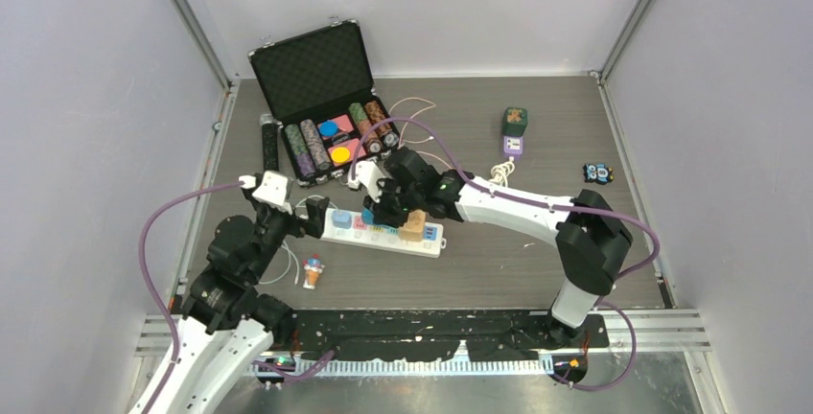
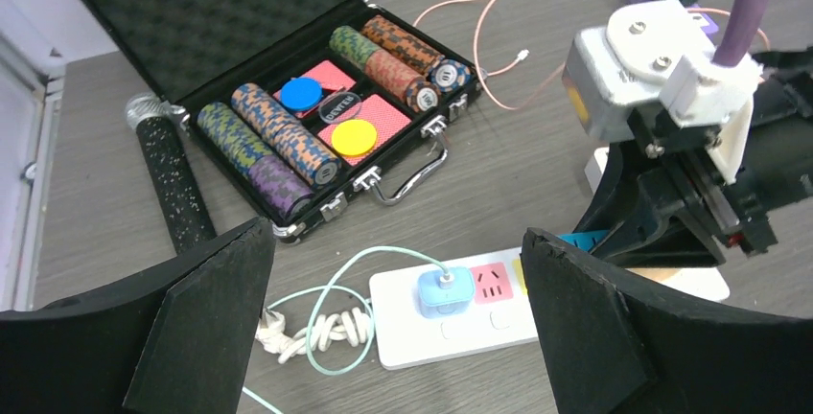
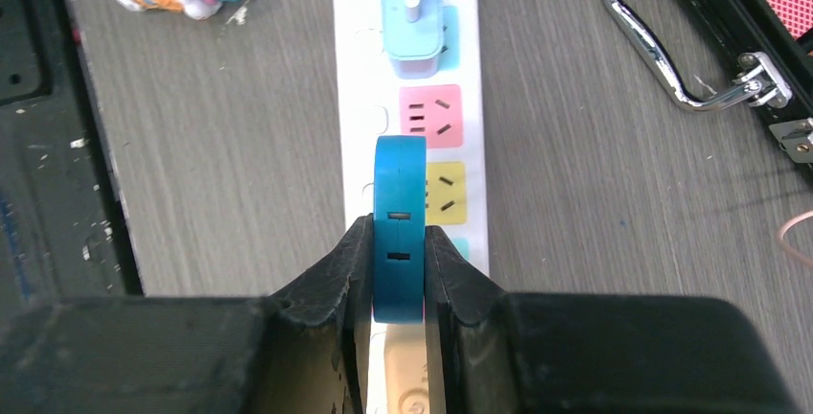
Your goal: Insert the plug
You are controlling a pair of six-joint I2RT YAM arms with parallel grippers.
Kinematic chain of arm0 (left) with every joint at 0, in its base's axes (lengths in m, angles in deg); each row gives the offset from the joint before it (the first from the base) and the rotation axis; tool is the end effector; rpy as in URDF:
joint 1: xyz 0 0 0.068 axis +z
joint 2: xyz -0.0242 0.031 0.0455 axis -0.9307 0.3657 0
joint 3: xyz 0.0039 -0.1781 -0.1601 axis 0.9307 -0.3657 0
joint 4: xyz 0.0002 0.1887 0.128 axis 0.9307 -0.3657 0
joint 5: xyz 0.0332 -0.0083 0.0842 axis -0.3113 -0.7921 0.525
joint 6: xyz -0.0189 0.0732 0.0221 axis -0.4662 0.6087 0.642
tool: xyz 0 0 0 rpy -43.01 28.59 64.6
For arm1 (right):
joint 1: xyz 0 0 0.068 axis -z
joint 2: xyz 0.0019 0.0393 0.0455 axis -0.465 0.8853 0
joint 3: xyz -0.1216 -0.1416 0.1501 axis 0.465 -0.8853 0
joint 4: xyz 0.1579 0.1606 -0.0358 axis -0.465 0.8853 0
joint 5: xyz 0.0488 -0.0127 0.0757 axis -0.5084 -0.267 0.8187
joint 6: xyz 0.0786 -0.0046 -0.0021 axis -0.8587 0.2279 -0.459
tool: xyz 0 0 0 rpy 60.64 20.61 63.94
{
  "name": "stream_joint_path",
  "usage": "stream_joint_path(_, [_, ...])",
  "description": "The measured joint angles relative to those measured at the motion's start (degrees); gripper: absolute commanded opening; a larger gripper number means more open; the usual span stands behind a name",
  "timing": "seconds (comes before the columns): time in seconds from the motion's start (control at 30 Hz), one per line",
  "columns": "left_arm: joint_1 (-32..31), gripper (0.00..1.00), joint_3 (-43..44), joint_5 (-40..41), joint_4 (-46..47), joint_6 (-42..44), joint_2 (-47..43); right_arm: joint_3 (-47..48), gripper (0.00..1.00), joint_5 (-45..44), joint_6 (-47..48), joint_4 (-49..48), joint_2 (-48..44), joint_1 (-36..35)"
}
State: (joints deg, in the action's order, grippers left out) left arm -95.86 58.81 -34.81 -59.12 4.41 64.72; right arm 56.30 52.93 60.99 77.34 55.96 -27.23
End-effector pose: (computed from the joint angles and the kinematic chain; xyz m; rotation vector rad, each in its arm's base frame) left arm 0.1217 -0.0546 0.2864 0.3173 1.6641 -0.2685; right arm 0.1947 0.3097 0.2139 -1.5047 1.8161 0.6520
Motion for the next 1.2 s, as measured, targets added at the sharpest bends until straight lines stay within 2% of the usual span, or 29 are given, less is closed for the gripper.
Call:
stream_joint_path(0.17, [0.0, 1.00, 0.8, 2.9, -0.4, -2.9, 1.5, -0.2, 0.05, -0.9, 0.1, -3.5, 2.1, 0.4])
stream_joint_path(0.37, [0.0, 1.00, 1.4, 2.6, -0.9, -4.2, 2.8, -1.8, 0.05, -0.5, 0.3, -6.7, 2.8, 1.0])
stream_joint_path(0.6, [0.0, 1.00, 4.2, 2.1, -2.2, -4.4, 6.2, -2.3, 0.06, 1.0, 0.5, -6.9, 3.8, 1.5])
stream_joint_path(1.2, [0.0, 1.00, 4.4, 2.2, -2.3, -4.4, 6.4, -2.3, 0.05, 2.8, 0.9, -7.0, 4.5, 1.8])
